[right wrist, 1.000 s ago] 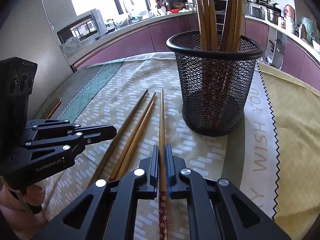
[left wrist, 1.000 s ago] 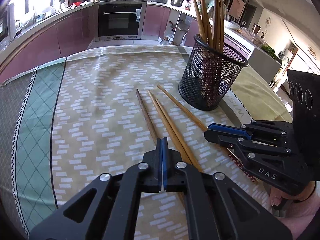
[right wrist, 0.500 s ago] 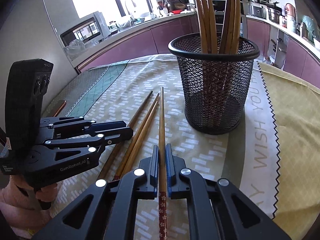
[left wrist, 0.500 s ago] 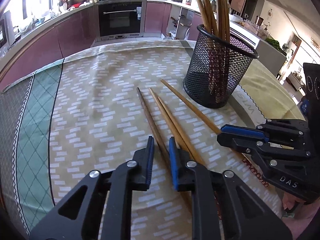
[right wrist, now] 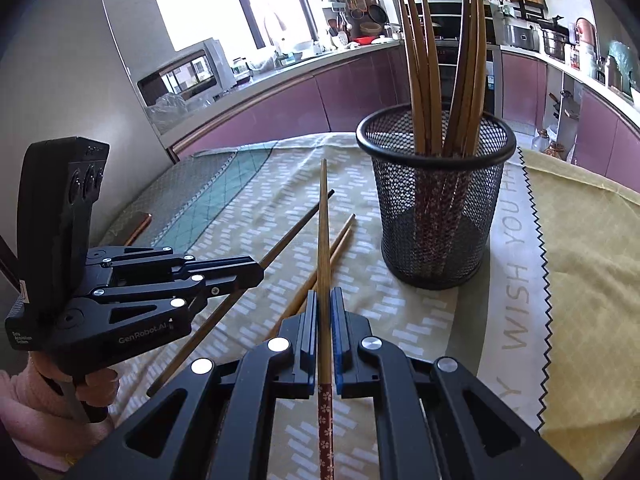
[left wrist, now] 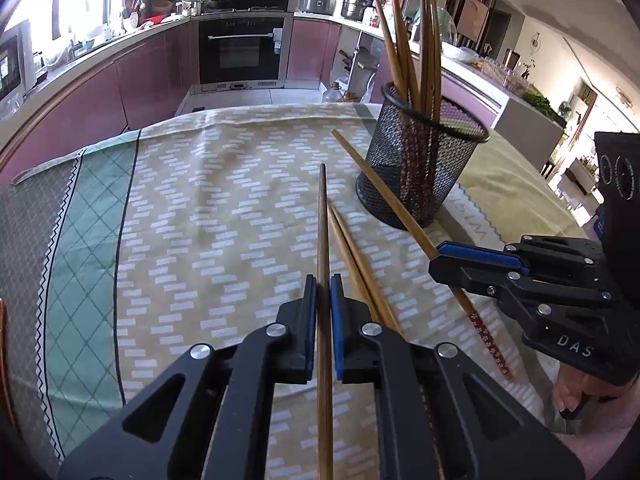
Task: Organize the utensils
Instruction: 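Carry both chopsticks upright over the mesh cup and insert them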
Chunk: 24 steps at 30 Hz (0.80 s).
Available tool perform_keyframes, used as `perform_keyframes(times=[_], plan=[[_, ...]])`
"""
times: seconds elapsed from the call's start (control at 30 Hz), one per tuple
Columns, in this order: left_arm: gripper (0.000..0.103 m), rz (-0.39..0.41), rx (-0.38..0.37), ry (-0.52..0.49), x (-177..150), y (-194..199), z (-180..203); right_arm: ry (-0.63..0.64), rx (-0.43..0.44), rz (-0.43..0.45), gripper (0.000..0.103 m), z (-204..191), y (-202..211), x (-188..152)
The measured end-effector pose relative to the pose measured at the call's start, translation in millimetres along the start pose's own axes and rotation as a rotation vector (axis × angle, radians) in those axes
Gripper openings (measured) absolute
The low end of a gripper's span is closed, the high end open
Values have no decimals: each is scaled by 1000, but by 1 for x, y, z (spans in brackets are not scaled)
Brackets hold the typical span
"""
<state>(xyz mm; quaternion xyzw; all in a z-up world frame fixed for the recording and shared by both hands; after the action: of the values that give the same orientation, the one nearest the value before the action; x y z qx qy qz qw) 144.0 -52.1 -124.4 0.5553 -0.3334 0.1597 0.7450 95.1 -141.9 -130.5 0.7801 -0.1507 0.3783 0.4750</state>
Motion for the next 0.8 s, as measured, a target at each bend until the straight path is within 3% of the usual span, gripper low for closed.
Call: perform_keyframes(times=[0.27,0.5,0.8], plan=[[7,73,-85,3,14,38,5,-5,55,65,6,-1,29,11],[7,125,-178,14,27,67,10,-16,67,127,6,3,53,24],[7,186,-245,29,38,94,12,-27,73,174,6,6,70,31]])
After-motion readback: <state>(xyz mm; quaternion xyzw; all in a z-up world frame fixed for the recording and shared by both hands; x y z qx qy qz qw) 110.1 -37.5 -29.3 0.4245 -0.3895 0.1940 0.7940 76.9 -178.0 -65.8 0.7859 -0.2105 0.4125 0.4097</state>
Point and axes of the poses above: each gripper's, at about its wrist camera, not at the fingertips, and y roughly against the way its jaws point, z to its right, x to its top, the point moved 6 cm from there along -y, roughly the way its jaws point, and after that the axes turned 2 degrees about z, right-handed, at the moved point
